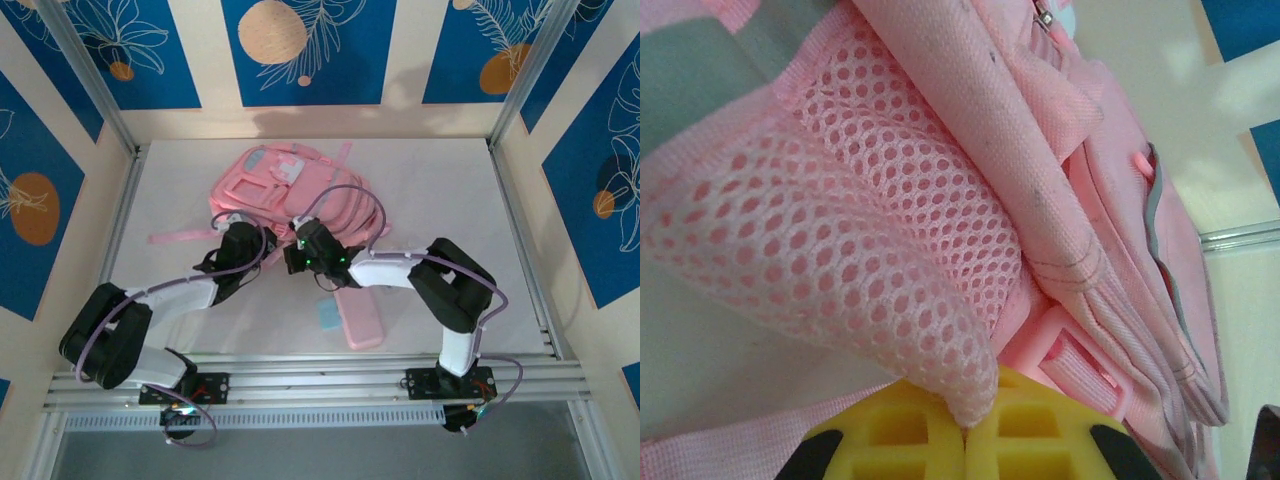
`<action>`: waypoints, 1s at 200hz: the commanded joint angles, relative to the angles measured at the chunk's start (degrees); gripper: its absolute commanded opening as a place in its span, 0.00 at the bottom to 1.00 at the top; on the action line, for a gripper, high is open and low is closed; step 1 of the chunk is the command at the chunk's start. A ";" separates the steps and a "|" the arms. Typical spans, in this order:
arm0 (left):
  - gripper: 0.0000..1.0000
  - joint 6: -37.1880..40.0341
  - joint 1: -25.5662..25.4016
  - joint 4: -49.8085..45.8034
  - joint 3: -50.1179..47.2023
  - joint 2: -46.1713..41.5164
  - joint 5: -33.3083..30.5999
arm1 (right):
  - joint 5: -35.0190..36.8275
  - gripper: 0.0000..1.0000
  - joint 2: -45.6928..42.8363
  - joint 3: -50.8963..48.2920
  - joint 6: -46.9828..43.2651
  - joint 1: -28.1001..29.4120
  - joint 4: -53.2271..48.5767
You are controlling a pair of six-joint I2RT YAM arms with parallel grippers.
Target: Pack the student bag
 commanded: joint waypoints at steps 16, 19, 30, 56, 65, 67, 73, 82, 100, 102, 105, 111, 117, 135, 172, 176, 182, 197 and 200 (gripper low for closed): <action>0.00 2.85 1.79 4.52 2.69 0.61 -2.92 | -8.11 0.00 -3.57 3.21 0.61 -3.59 -20.12; 0.00 2.86 1.88 4.56 2.67 0.55 -2.92 | -8.66 0.00 -3.57 3.46 0.75 -3.95 -21.17; 0.00 2.99 2.18 4.57 2.70 0.44 -2.82 | -10.06 0.00 -3.56 4.30 1.51 -5.39 -25.31; 0.00 3.64 2.62 4.13 3.00 0.35 -2.49 | -11.51 0.00 -4.64 5.07 0.43 -7.40 -31.78; 0.00 3.89 2.85 4.13 2.97 0.35 -2.39 | -11.50 0.00 -5.02 5.46 -0.44 -7.97 -34.35; 0.00 3.95 2.89 4.13 2.96 0.35 -2.39 | -11.51 0.00 -5.07 5.61 -0.63 -8.08 -34.90; 0.00 4.02 3.05 4.05 2.91 0.35 -2.39 | -11.59 0.00 -5.31 5.97 -1.38 -8.51 -36.53; 0.00 4.27 3.41 4.04 2.93 0.35 -2.22 | -11.98 0.00 -5.74 6.47 -2.54 -9.42 -38.96; 0.00 4.99 4.40 3.79 2.89 0.27 -1.98 | -12.15 0.00 -6.52 7.23 -4.94 -11.38 -43.77; 0.00 5.11 4.57 3.78 2.88 0.20 -1.96 | -12.27 0.00 -6.57 7.30 -5.27 -11.63 -44.23; 0.00 5.24 4.84 3.71 2.91 0.17 -1.95 | -12.36 0.00 -6.71 7.47 -5.62 -12.04 -44.95; 0.00 5.56 5.26 3.61 3.00 0.17 -1.97 | -12.39 0.00 -6.90 7.59 -6.44 -12.83 -46.28; 0.00 5.86 5.72 3.44 3.09 0.17 -1.95 | -12.67 0.00 -7.24 7.80 -7.40 -13.64 -47.36; 0.00 7.49 6.82 3.17 3.68 0.72 -1.69 | -13.11 0.00 -7.46 8.46 -9.54 -16.02 -50.09; 0.00 13.98 10.76 3.73 7.93 6.21 0.51 | -20.52 0.00 -5.49 11.83 -9.58 -17.66 -48.91; 0.00 14.26 11.34 4.09 8.43 7.00 1.41 | -22.07 0.00 -4.86 12.58 -9.42 -17.52 -48.52; 0.00 14.53 12.10 3.75 9.38 8.00 2.52 | -24.30 0.00 -3.89 13.73 -9.14 -17.17 -47.94; 0.00 14.50 13.23 1.16 11.86 9.63 5.38 | -28.39 0.00 -1.59 16.79 -8.00 -15.97 -46.04; 0.00 14.61 13.26 0.55 12.22 9.73 5.86 | -29.07 0.00 -1.22 17.30 -7.70 -15.76 -45.44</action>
